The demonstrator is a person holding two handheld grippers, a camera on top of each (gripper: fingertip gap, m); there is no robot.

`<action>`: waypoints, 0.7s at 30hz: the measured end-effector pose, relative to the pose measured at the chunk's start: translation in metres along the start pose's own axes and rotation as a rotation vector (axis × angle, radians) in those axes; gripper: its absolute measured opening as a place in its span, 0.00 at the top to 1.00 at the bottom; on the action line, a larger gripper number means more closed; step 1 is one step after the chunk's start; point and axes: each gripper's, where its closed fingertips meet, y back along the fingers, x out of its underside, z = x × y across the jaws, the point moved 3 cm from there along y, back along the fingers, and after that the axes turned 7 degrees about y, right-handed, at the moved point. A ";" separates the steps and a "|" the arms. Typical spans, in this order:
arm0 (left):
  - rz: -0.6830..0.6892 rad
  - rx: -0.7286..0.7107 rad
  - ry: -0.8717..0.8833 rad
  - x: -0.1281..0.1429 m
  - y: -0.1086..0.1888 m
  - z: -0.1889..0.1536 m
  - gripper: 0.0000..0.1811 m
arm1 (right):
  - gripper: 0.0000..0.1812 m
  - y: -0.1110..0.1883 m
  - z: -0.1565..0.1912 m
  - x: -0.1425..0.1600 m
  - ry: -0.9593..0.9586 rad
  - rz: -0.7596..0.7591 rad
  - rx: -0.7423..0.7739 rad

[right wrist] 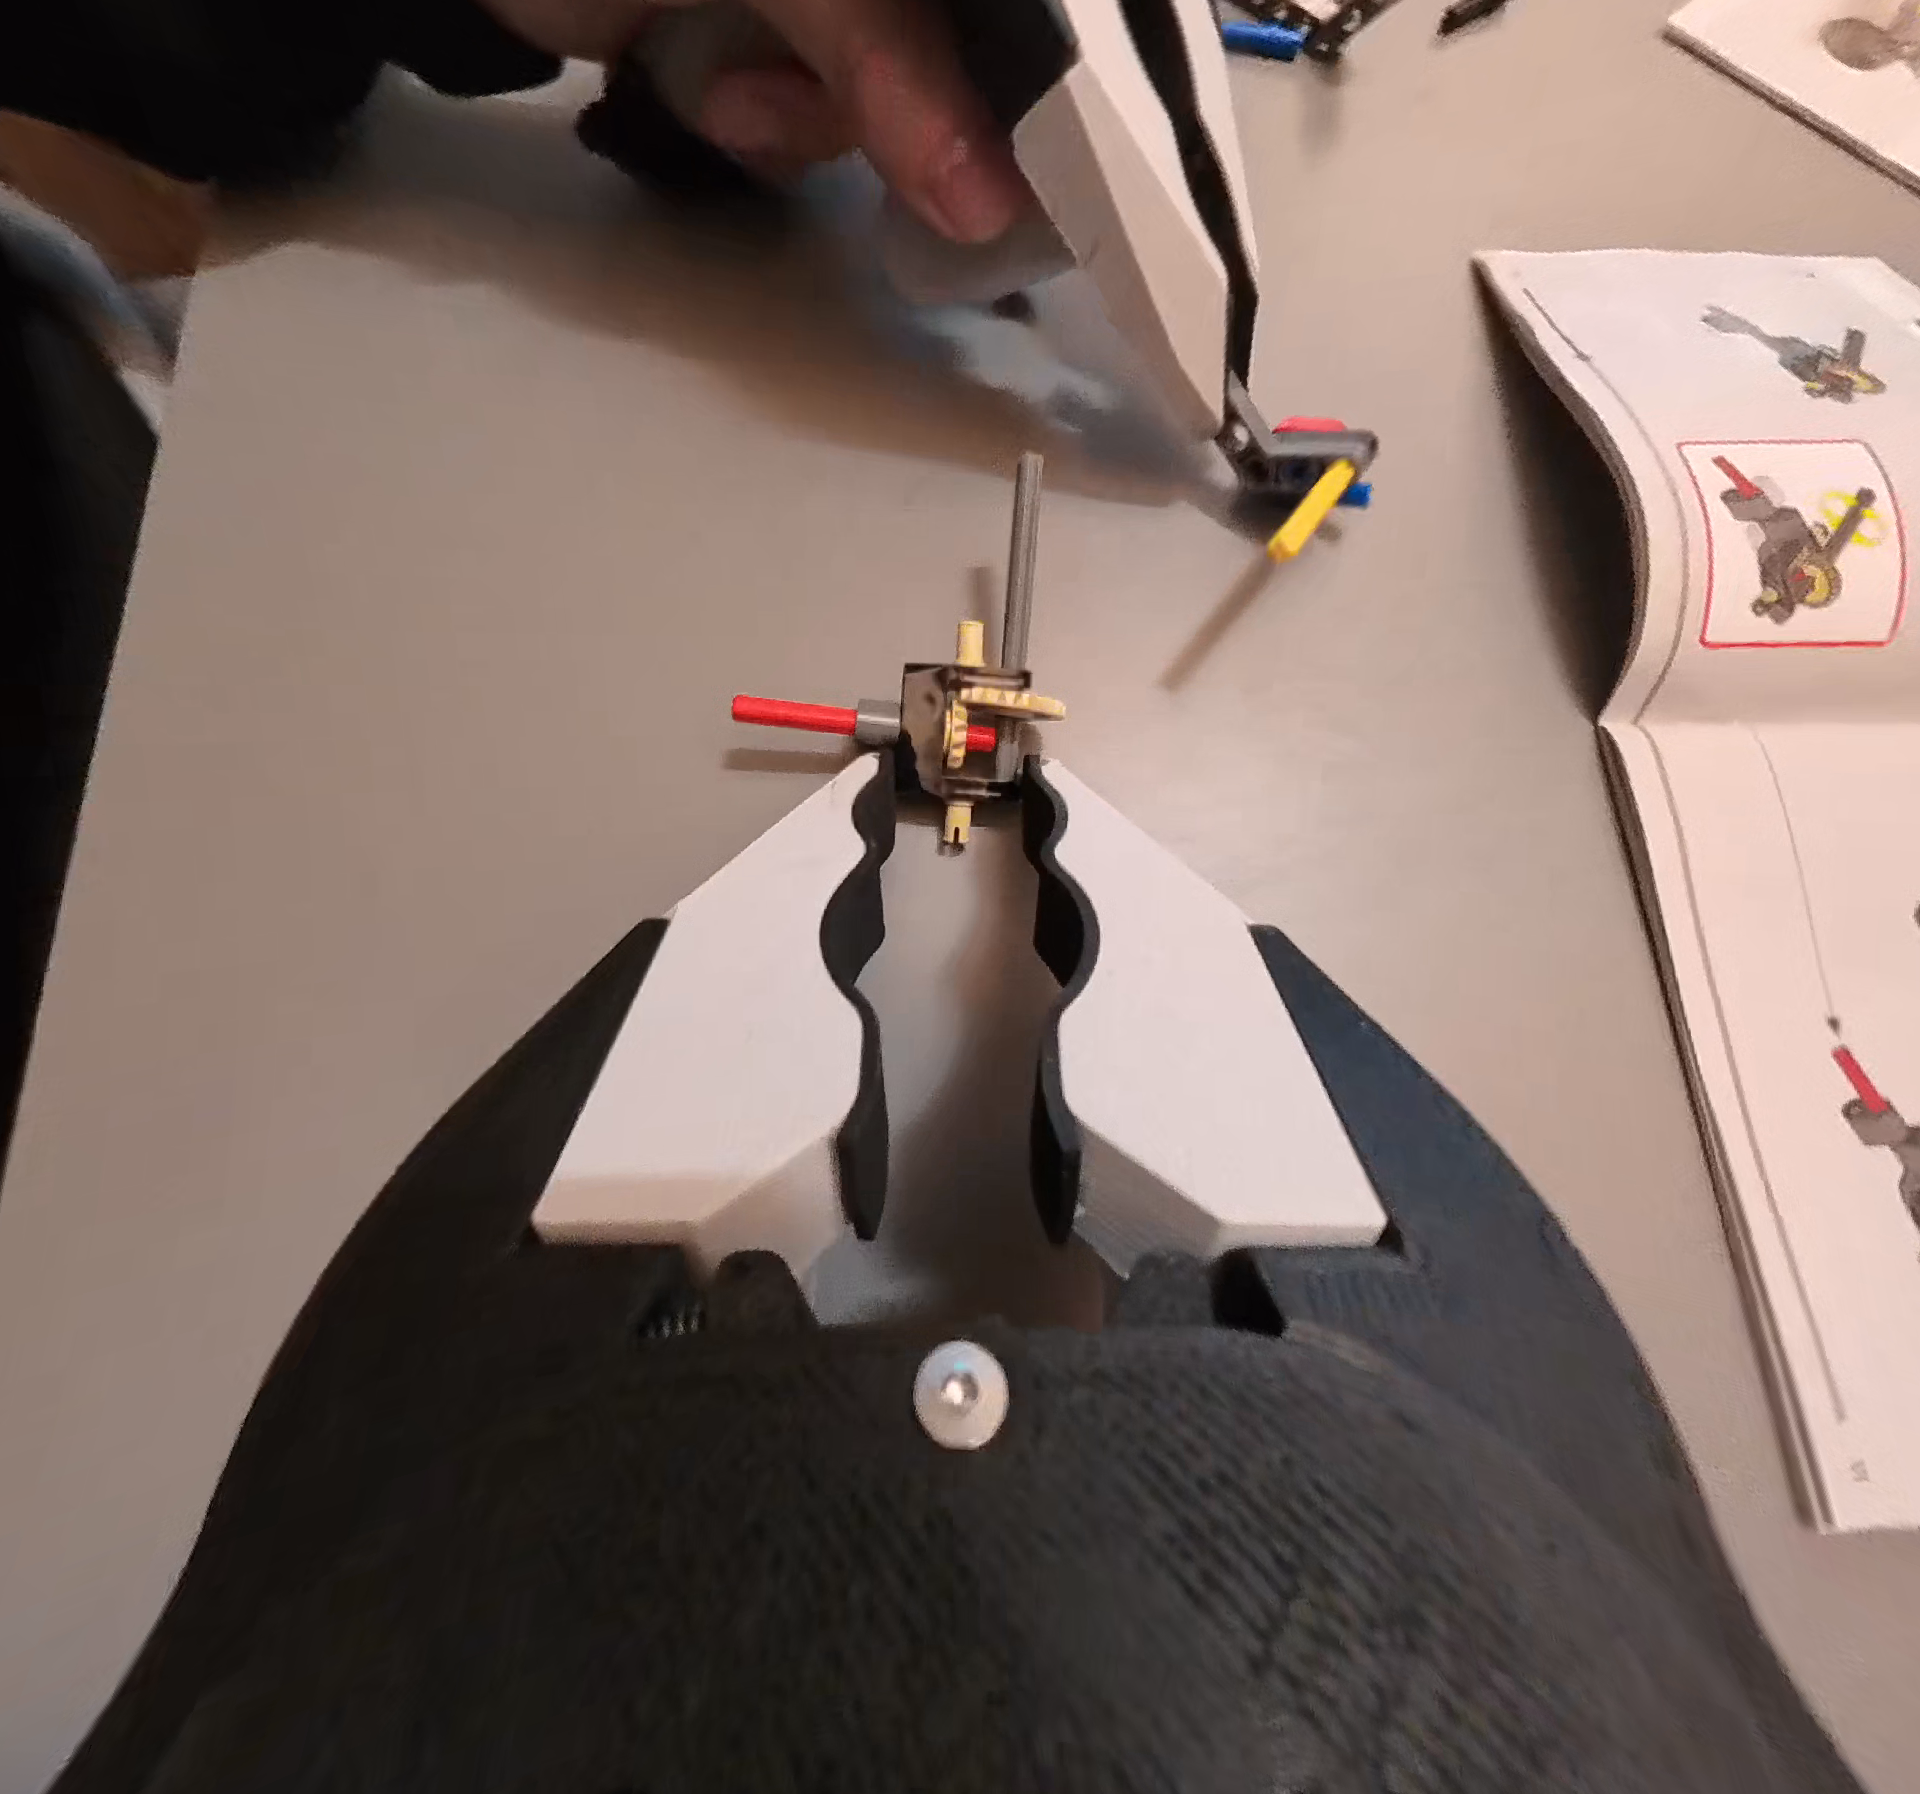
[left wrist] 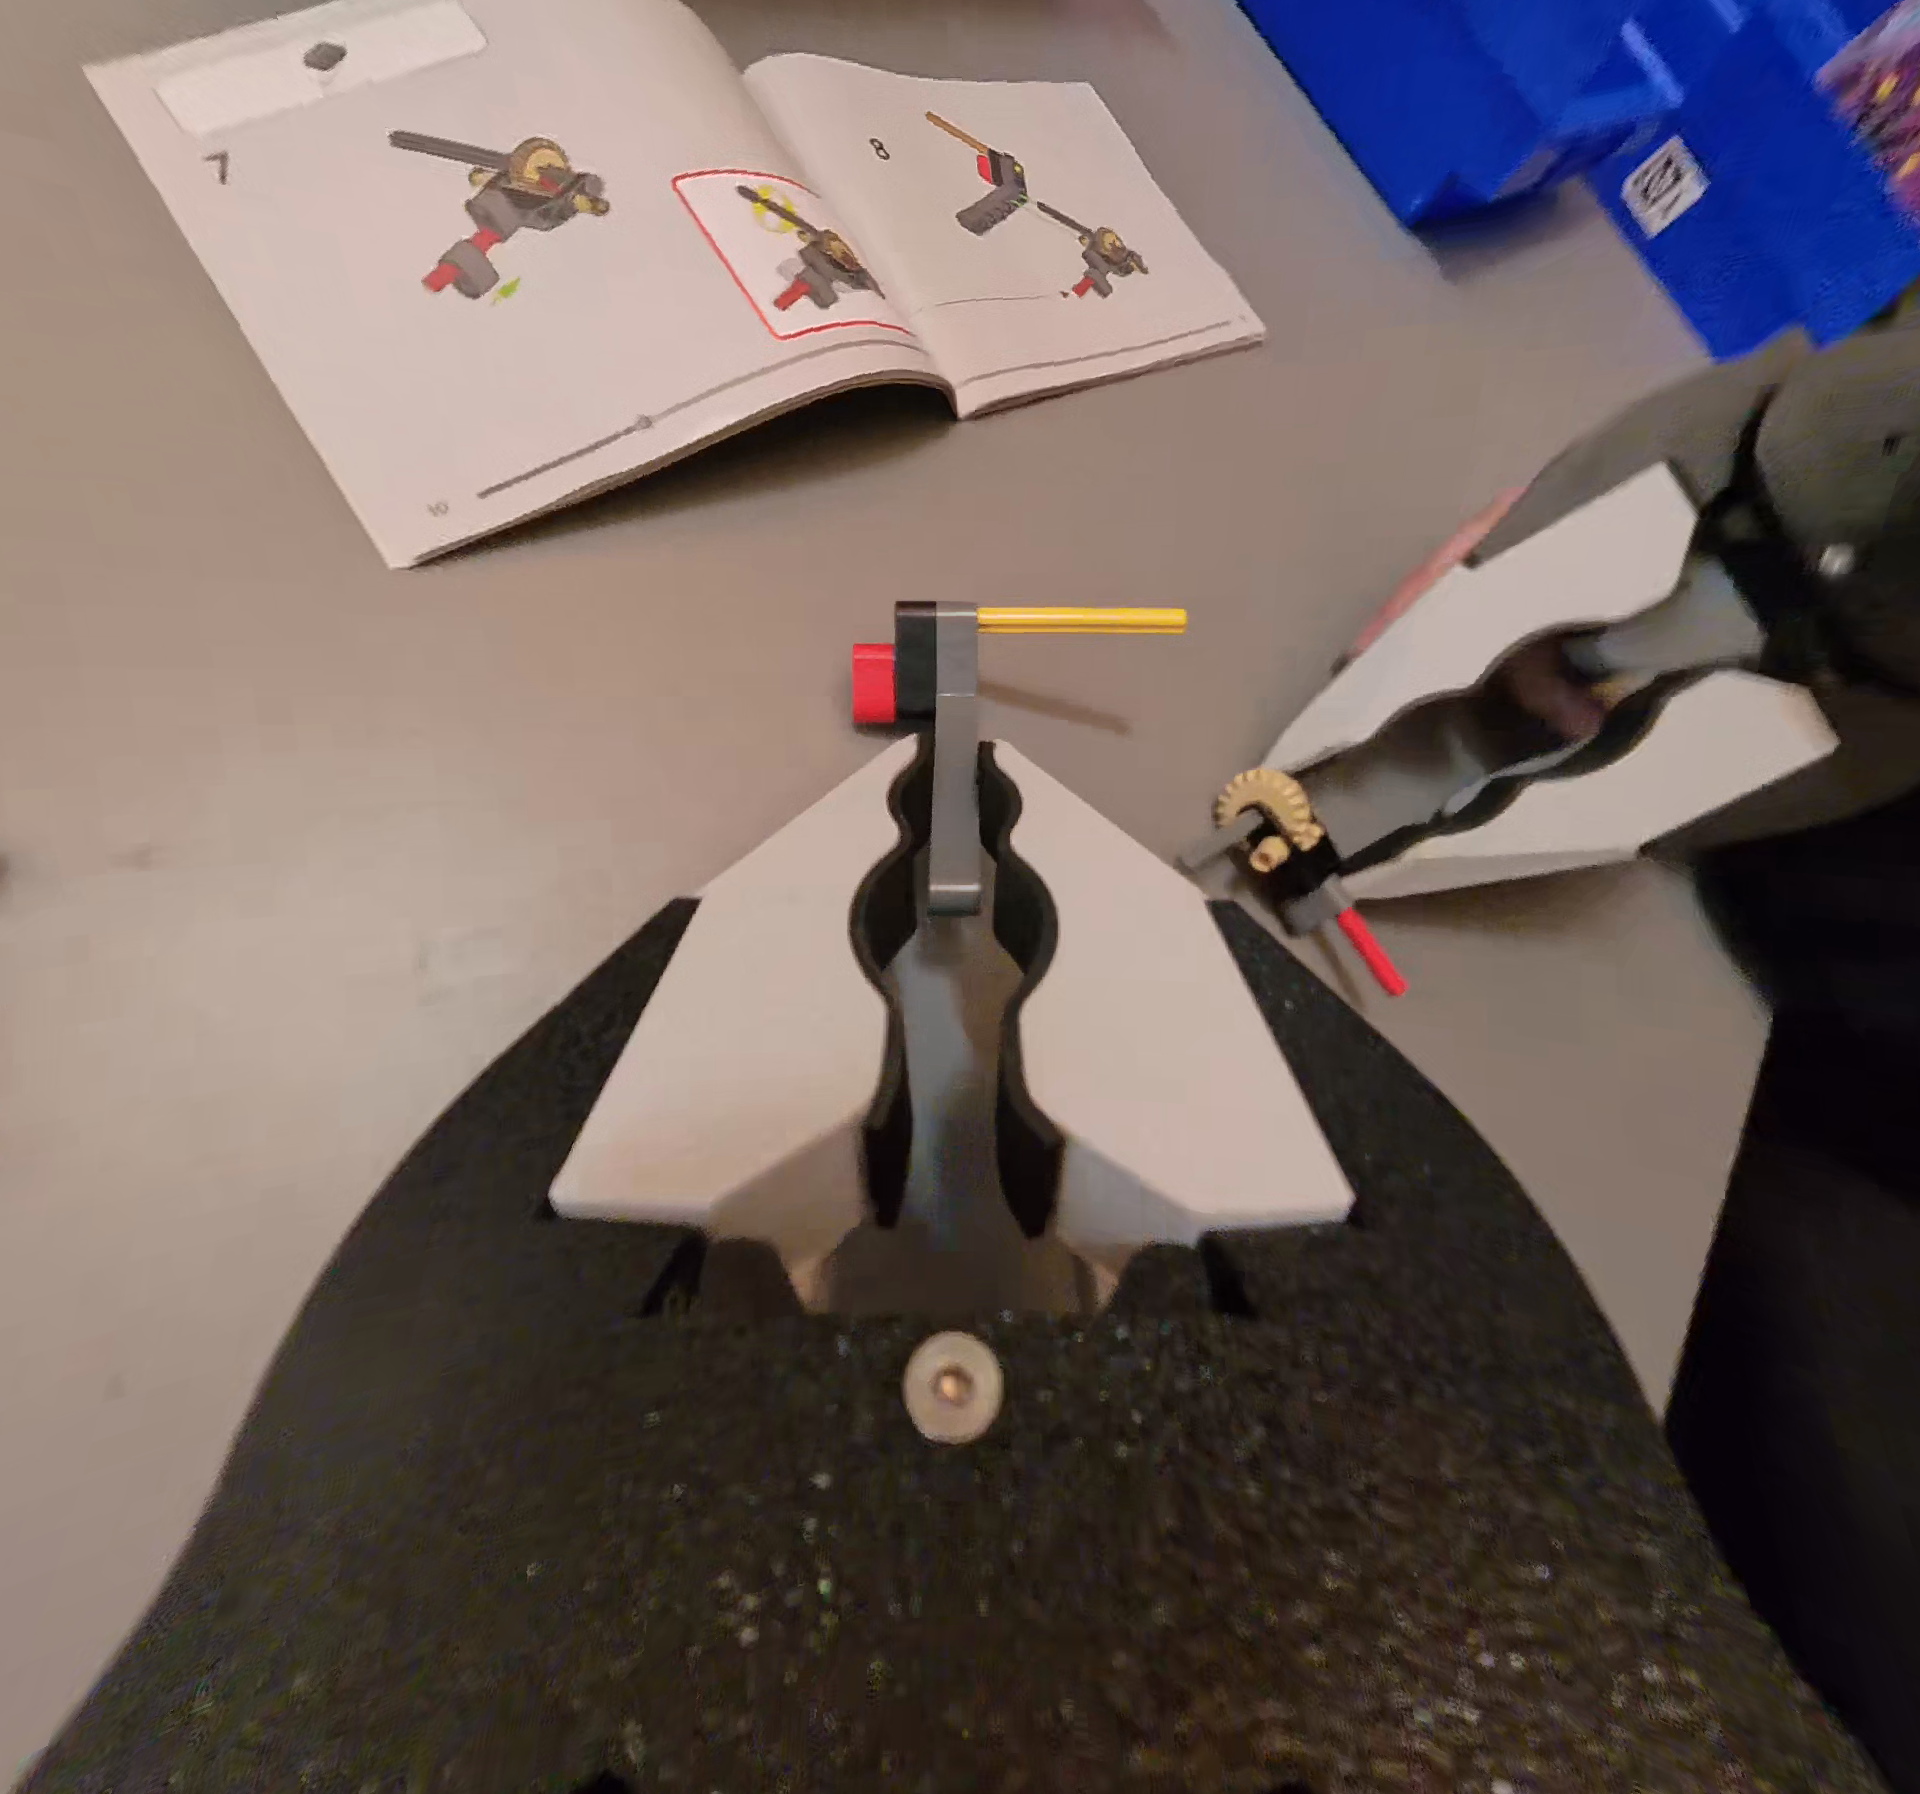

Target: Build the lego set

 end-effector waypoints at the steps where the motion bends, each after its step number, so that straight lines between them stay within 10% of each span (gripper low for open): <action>1: -0.016 0.009 0.029 -0.002 0.002 0.002 0.97 | 0.88 -0.002 -0.002 0.000 -0.015 0.017 0.053; 21: -0.106 0.188 0.210 -0.005 0.010 -0.008 0.97 | 0.88 -0.014 -0.022 -0.011 -0.341 -0.014 0.167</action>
